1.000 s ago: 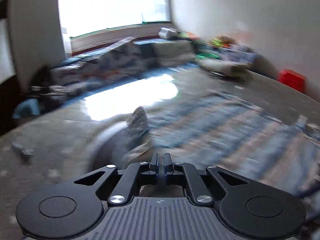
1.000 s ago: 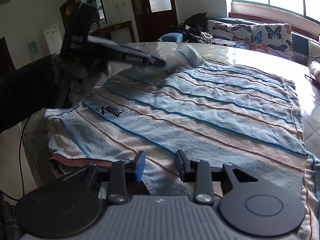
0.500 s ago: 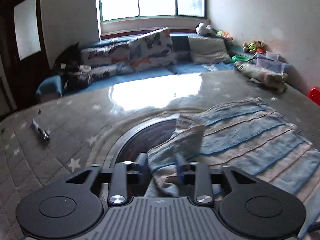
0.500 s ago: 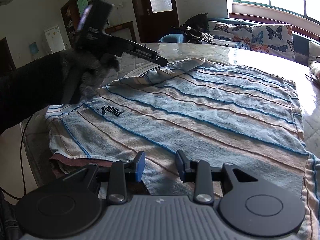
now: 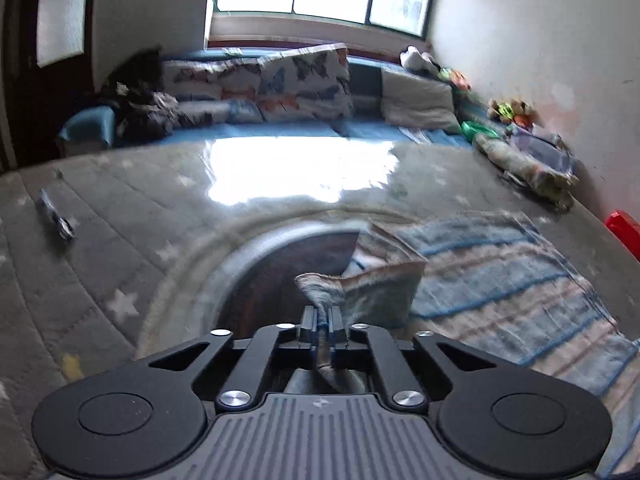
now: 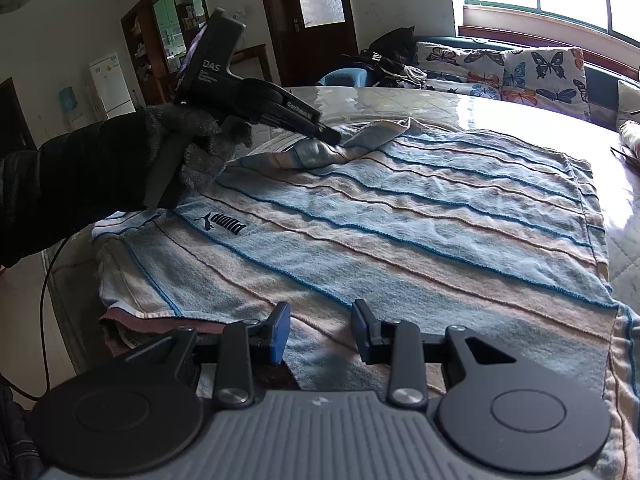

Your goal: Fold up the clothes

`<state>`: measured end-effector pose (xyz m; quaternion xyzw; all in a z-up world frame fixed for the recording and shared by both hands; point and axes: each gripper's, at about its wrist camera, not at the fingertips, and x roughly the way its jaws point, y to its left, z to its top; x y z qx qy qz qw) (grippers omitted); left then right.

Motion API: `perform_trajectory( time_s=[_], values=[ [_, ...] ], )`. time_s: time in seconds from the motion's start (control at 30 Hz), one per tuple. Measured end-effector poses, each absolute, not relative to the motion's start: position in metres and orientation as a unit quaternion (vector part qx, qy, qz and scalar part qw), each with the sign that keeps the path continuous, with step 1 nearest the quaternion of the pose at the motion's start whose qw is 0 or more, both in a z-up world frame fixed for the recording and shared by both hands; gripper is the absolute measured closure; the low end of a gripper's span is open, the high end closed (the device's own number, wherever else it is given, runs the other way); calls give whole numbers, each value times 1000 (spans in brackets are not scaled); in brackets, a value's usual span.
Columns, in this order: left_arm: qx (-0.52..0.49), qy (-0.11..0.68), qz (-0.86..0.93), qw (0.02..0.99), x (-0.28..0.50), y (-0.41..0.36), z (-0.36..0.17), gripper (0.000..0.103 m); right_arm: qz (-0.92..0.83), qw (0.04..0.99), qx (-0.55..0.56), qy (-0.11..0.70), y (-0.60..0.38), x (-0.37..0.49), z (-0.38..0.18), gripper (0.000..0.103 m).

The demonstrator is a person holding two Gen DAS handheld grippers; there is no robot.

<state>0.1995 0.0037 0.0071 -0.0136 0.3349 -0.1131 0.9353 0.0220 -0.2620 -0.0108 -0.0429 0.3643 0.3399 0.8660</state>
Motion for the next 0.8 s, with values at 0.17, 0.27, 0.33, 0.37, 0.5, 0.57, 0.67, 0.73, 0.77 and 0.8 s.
perform_trajectory(
  time_s=[0.17, 0.27, 0.33, 0.37, 0.5, 0.57, 0.67, 0.73, 0.77, 0.8],
  values=[
    [37, 289, -12, 957, 209, 18, 16, 98, 340, 866, -41, 364, -263, 22, -11, 69],
    [70, 286, 27, 955, 224, 27, 11, 98, 340, 866, -40, 364, -263, 23, -11, 69],
    [82, 296, 37, 951, 233, 31, 5, 98, 339, 867, -39, 364, -263, 23, -12, 69],
    [88, 301, 43, 949, 237, 32, 2, 98, 339, 867, -39, 364, -263, 23, -12, 69],
    [101, 314, 66, 942, 246, 38, -13, 98, 338, 867, -37, 364, -263, 23, -12, 68],
    [98, 318, 74, 940, 246, 43, -15, 98, 338, 867, -36, 364, -263, 23, -12, 68],
    [73, 323, 70, 941, 239, 49, -9, 97, 339, 867, -39, 364, -262, 22, -11, 65],
    [60, 321, 41, 944, 227, 43, -1, 97, 339, 867, -42, 363, -260, 22, -11, 64],
    [56, 320, 23, 946, 220, 39, 3, 97, 339, 867, -42, 363, -260, 22, -12, 64],
    [57, 321, 1, 945, 215, 33, 5, 96, 338, 867, -41, 364, -260, 22, -11, 64]
  ],
)
